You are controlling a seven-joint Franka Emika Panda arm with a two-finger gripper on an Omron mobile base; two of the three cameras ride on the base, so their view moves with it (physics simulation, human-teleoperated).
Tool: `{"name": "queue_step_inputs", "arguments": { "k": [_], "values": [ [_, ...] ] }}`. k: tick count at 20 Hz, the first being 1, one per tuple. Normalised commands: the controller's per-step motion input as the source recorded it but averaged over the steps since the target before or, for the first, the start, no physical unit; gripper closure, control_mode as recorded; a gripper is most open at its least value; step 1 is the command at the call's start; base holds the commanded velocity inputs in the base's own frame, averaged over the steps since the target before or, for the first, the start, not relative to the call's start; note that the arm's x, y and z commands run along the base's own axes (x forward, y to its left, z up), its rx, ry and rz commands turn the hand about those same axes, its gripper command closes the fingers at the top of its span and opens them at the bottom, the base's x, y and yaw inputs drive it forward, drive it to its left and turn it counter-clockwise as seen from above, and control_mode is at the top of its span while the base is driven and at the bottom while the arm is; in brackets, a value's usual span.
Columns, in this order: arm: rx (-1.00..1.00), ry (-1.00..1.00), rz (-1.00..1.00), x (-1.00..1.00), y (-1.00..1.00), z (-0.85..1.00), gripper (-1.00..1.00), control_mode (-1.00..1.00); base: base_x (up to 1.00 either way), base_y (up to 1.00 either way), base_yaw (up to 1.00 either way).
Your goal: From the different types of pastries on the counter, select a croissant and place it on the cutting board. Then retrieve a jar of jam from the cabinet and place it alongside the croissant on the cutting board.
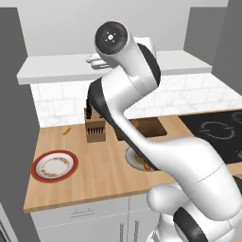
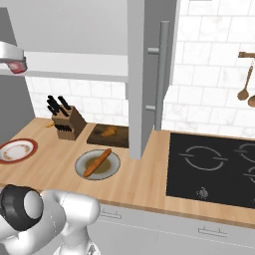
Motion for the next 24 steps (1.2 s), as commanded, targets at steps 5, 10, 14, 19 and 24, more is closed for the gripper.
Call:
{"name": "queue_step_inputs", "arguments": {
  "k": [5, 10, 14, 19, 24],
  "values": [
    [0.00, 0.00, -0.15, -1.00, -0.28, -0.24, 1.00, -1.00, 0.00, 0.00, 0.00],
    [0.02, 0.01, -0.07, -0.31, -0.26, -0.06, 1.00, -1.00, 0.00, 0.00, 0.00],
    [0.03, 0.07, -0.11, -0.73, -0.22, -0.24, 1.00, -1.00, 0.00, 0.00, 0.00],
    [0.00, 0.07, -0.10, -1.00, -0.03, -0.33, 1.00, -1.00, 0.00, 0.00, 0.00],
    [0.00, 0.02, -0.02, -0.16, -0.07, -0.09, 1.00, -1.00, 0.00, 0.00, 0.00]
  ]
}}
